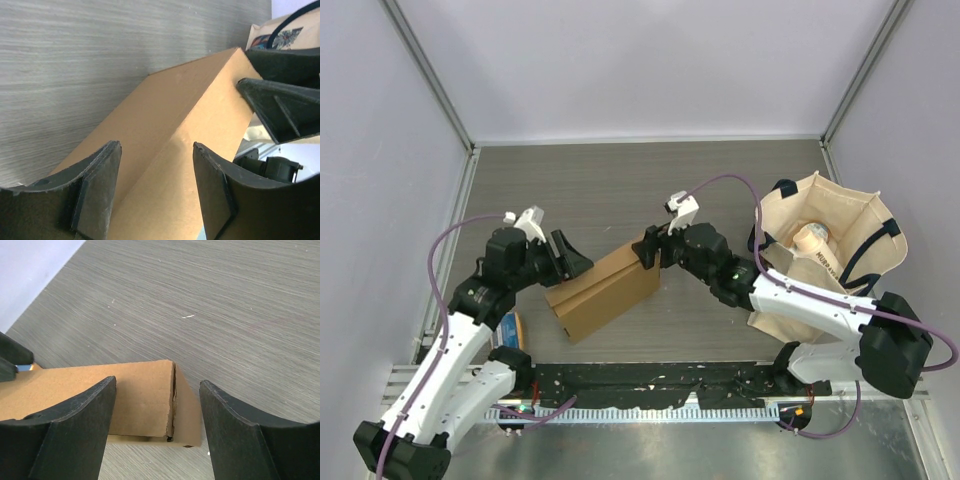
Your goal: Fold the paper box
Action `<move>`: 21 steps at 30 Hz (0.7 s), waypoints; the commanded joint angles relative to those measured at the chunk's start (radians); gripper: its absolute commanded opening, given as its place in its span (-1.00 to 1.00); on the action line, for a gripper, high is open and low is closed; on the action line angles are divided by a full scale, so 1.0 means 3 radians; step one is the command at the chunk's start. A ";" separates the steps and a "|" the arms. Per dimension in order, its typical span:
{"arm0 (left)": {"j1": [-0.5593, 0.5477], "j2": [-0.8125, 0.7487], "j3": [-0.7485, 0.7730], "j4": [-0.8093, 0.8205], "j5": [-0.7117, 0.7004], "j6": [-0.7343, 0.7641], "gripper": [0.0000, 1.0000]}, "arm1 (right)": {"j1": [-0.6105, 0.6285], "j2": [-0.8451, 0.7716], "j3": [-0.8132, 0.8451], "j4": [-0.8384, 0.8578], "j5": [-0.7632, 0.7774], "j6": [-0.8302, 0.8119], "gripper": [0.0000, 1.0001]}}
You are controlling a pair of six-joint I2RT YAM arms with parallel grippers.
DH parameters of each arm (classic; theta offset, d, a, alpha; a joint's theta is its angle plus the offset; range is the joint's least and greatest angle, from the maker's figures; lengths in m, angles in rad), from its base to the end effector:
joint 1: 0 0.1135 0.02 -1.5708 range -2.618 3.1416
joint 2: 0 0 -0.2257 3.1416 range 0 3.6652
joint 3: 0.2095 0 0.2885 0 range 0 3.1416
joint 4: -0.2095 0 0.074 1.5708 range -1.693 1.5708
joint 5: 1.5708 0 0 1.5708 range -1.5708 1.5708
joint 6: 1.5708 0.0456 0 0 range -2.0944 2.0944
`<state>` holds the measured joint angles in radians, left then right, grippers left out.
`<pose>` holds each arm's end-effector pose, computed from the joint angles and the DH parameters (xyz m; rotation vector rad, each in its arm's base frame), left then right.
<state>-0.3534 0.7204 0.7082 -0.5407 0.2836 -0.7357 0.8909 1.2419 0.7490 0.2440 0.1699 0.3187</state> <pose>0.2147 -0.0928 0.2571 -0.2505 2.2338 -0.9213 0.2194 0.2591 0.2171 -0.4087 1.8277 0.6954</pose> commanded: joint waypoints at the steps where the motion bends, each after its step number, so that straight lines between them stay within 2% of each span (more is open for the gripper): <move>1: -0.0013 0.0145 0.0624 -0.0410 -0.0341 0.0315 0.28 | 0.0011 0.0094 0.0533 -0.0923 0.0287 -0.0152 0.45; 4: -0.0003 0.0155 0.0839 -0.0610 -0.0709 0.0320 0.31 | 0.0016 0.0104 0.0897 -0.1236 0.0389 -0.0270 0.46; 9: -0.0003 -0.0090 0.0805 -0.0601 -0.1256 0.0197 0.37 | 0.0108 0.0104 0.1307 -0.1559 0.0701 -0.0377 0.47; 13: 0.0002 -0.0391 0.0809 -0.0800 -0.1768 0.0085 0.37 | 0.0506 0.0155 0.1553 -0.1540 0.0840 -0.0373 0.40; 14: 0.0002 -0.0437 0.0830 -0.0856 -0.1915 0.0049 0.39 | 0.0578 0.0226 0.1583 -0.1504 0.0814 -0.0352 0.33; 15: -0.0003 -0.0489 0.0840 -0.0963 -0.2049 0.0034 0.41 | 0.0655 0.0268 0.1639 -0.1402 0.0799 -0.0321 0.15; 16: -0.0003 -0.0545 0.0855 -0.1014 -0.2308 0.0018 0.44 | 0.0757 0.0319 0.1675 -0.1340 0.0829 -0.0291 0.07; 18: -0.0003 -0.0693 0.0896 -0.1142 -0.2504 -0.0012 0.47 | 0.1018 0.0508 0.1777 -0.1182 0.0895 -0.0300 -0.16; 21: -0.0003 -0.0893 0.0948 -0.1260 -0.2770 -0.0053 0.52 | 0.1299 0.0778 0.1931 -0.0978 0.0962 -0.0387 -0.35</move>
<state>-0.3534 0.5117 0.9466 -0.8448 -0.3534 -0.7238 1.1942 1.3903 1.2556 -0.1524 0.4072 0.2241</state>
